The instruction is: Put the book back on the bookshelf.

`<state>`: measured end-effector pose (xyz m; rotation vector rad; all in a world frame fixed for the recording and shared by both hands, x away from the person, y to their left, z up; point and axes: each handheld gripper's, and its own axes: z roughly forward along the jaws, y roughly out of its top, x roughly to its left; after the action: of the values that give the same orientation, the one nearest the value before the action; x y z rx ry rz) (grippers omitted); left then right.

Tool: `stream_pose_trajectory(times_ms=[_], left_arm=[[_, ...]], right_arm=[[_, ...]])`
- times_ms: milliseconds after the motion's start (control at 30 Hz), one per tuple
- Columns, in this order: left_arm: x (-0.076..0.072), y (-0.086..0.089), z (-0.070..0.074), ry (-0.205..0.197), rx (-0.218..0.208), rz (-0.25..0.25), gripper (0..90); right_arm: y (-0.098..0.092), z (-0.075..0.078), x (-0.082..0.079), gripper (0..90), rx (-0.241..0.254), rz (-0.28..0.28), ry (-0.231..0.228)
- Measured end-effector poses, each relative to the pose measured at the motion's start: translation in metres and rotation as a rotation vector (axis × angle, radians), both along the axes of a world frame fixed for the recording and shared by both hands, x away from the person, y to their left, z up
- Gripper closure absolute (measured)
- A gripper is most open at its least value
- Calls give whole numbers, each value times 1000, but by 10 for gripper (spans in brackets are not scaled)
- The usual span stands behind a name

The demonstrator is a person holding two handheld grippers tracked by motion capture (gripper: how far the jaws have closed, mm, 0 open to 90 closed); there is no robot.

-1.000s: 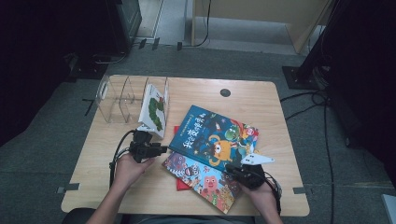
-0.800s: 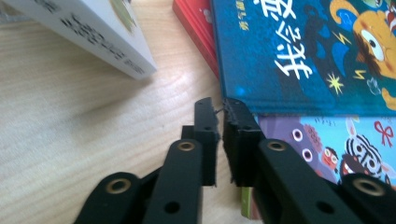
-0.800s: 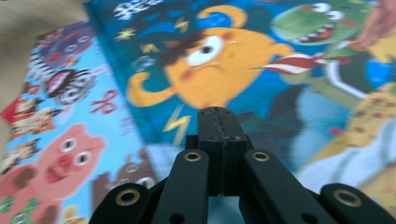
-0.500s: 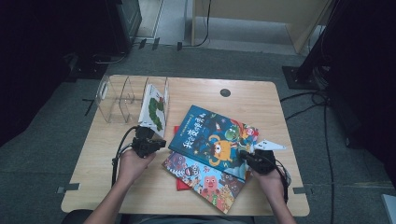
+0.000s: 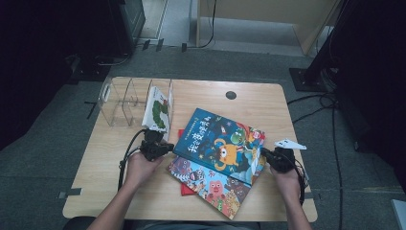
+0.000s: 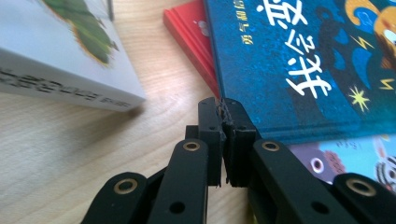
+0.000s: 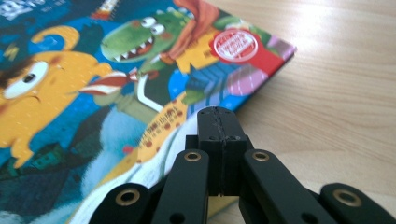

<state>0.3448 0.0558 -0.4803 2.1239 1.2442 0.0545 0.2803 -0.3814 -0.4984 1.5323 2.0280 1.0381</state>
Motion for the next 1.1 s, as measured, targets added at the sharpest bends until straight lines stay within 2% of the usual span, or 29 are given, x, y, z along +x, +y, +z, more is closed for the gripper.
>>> stream_pose_trajectory(times_ms=[300,367,433,600,700,833,933,1000,1100], left_arm=[[-10,-3,1,12,-12,-22,886],[-13,-3,2,9,-28,-24,889],[-14,-3,2,47,-88,-49,869],[-21,-13,3,5,-39,-59,874],[-19,-5,5,-12,-24,-17,883],[-13,2,4,-3,-21,25,888],[-12,-2,-1,10,-14,13,887],[-13,-5,-2,-3,8,10,899],[-13,-3,-2,15,-3,7,900]], right_arm=[[-2,-3,3,900,9,-21,4],[-2,-3,3,900,3,-19,2],[-2,-3,3,900,5,-22,6],[-1,-3,3,900,7,-1,1],[-2,-3,4,900,16,2,4],[-2,-4,6,900,10,-5,2],[-3,-4,6,900,10,-6,3],[-2,-4,7,900,6,-6,6],[-2,-4,7,900,9,-10,8]])
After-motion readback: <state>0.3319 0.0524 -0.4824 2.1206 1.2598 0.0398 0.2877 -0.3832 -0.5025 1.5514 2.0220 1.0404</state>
